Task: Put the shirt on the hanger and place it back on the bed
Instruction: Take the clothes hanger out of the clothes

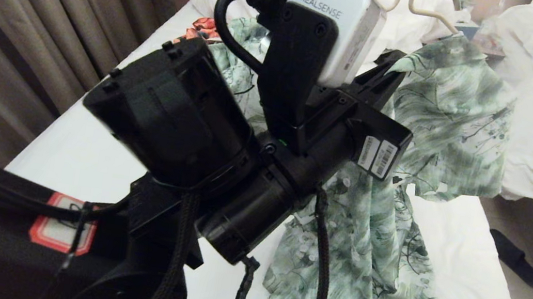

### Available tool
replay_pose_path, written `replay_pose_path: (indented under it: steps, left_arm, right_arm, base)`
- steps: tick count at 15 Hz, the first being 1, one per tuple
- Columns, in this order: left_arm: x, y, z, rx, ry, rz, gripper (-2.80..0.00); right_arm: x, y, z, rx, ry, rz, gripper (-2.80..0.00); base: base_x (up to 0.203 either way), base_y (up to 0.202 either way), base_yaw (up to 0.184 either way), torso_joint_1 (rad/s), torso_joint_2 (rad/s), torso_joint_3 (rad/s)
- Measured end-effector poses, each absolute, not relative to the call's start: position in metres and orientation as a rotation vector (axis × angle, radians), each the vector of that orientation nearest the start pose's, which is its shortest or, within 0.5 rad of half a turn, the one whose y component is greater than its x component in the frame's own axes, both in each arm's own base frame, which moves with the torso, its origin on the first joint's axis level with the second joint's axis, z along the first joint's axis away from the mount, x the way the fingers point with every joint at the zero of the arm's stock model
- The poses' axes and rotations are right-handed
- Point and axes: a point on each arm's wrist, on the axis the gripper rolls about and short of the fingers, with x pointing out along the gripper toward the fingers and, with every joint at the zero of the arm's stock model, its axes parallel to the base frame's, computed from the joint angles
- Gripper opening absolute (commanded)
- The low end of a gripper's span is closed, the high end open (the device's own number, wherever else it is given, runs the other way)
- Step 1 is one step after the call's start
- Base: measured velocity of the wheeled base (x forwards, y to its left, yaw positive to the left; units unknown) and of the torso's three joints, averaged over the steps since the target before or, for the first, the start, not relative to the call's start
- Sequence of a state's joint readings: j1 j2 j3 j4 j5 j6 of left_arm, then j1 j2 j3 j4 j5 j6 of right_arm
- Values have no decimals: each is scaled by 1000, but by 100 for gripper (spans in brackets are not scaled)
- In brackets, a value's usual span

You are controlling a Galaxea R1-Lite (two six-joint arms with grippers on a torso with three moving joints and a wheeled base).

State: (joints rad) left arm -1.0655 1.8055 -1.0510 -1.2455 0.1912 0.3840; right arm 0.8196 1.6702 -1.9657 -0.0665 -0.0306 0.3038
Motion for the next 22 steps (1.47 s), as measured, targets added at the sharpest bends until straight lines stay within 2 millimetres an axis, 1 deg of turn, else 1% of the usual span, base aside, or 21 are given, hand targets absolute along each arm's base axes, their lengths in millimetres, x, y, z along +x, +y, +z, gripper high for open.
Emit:
replay_pose_path:
  steps: [1, 3, 5, 7, 8, 9, 14, 16, 18, 22]
  left_arm:
    - [164, -290, 272, 57, -544, -767, -280]
    - [153, -288, 268, 54, -514, -765, -280]
    - [146, -292, 267, 54, -495, -768, -280]
    - [143, -295, 267, 70, -473, -783, -280]
    - [142, -296, 269, 66, -478, -784, -204]
    - [142, -296, 270, 67, -479, -783, 0]
    - [139, -299, 270, 85, -487, -790, 0]
    - [132, -302, 269, 107, -463, -798, 0]
    - [130, -304, 267, 115, -453, -809, 0]
    - [131, -316, 265, 112, -457, -818, 0]
  right_arm:
    - [185, 196, 459, 440, -224, 825, -280]
    - [185, 192, 461, 441, -233, 820, -280]
    - [184, 191, 462, 442, -237, 821, -280]
    - [183, 190, 463, 443, -239, 821, -280]
    - [183, 190, 463, 443, -239, 821, -280]
    - [183, 189, 463, 443, -240, 821, -280]
    - [183, 188, 463, 444, -243, 818, -280]
    - [185, 187, 463, 443, -246, 810, -280]
    - [185, 186, 463, 443, -246, 806, -280]
    - [185, 186, 464, 443, -248, 805, -280]
  base:
    - [0, 0, 0, 0, 0, 0]
    - [0, 0, 0, 0, 0, 0]
    - [0, 0, 0, 0, 0, 0]
    - [0, 0, 0, 0, 0, 0]
    - [0, 0, 0, 0, 0, 0]
    - [0, 0, 0, 0, 0, 0]
    - [0, 0, 0, 0, 0, 0]
    - [0, 0, 0, 0, 0, 0]
    - [0, 0, 0, 0, 0, 0]
    - [0, 0, 0, 0, 0, 0]
